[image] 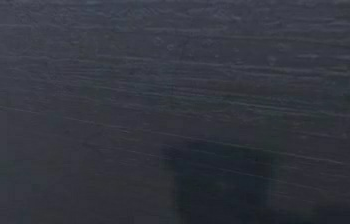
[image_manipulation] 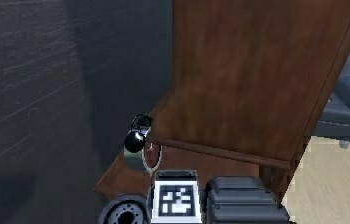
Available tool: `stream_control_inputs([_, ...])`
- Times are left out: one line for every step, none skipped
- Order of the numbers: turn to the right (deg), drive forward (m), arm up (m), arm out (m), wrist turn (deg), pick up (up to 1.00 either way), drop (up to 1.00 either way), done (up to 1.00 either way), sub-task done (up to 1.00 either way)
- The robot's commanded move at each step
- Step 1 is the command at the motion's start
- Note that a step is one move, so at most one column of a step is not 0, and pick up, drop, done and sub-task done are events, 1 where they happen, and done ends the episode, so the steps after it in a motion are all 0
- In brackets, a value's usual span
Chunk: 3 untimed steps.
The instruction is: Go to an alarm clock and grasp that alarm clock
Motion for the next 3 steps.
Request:
stream_control_inputs([0.0, 0.0, 0.0, 0.18, 0.0, 0.0, 0.0, 0.0, 0.0])
stream_control_inputs([0.0, 0.0, 0.0, 0.0, 45.0, 0.0, 0.0, 0.0, 0.0])
stream_control_inputs([0.0, 0.0, 0.0, 0.0, 45.0, 0.0, 0.0, 0.0, 0.0])
